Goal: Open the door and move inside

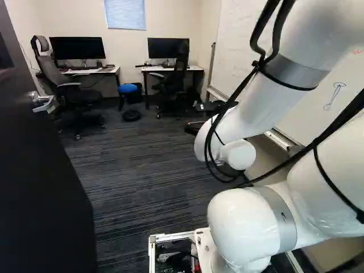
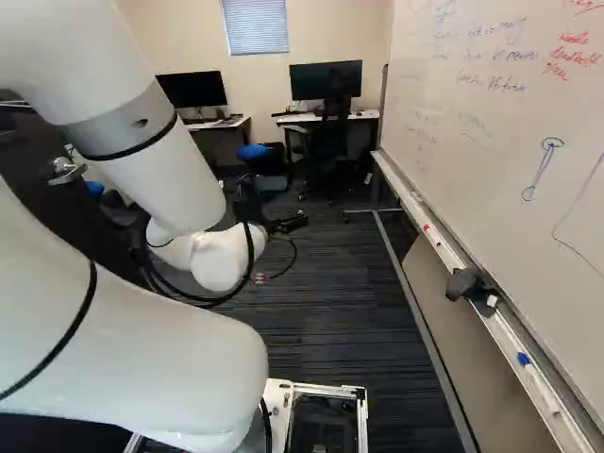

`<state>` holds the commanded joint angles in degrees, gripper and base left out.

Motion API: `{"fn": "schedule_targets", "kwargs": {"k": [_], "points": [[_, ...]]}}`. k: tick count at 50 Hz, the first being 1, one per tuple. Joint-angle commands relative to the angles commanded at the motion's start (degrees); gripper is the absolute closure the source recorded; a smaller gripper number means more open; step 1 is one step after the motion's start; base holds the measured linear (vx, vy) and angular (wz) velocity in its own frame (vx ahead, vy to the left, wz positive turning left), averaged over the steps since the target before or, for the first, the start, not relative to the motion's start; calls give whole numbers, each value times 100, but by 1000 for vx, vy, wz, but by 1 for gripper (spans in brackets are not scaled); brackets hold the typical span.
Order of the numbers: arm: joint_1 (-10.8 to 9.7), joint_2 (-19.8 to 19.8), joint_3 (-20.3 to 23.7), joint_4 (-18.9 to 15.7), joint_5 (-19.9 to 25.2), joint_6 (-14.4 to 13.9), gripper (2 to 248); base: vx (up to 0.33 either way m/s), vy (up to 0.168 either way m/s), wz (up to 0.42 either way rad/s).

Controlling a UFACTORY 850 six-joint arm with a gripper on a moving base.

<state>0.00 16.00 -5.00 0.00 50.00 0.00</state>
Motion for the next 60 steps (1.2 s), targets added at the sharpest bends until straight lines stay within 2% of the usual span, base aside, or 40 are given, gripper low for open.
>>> {"fn": "schedule_targets", "kwargs": {"k": [60], "points": [[0,0,0,0,0,0,3,214,43,187]]}}
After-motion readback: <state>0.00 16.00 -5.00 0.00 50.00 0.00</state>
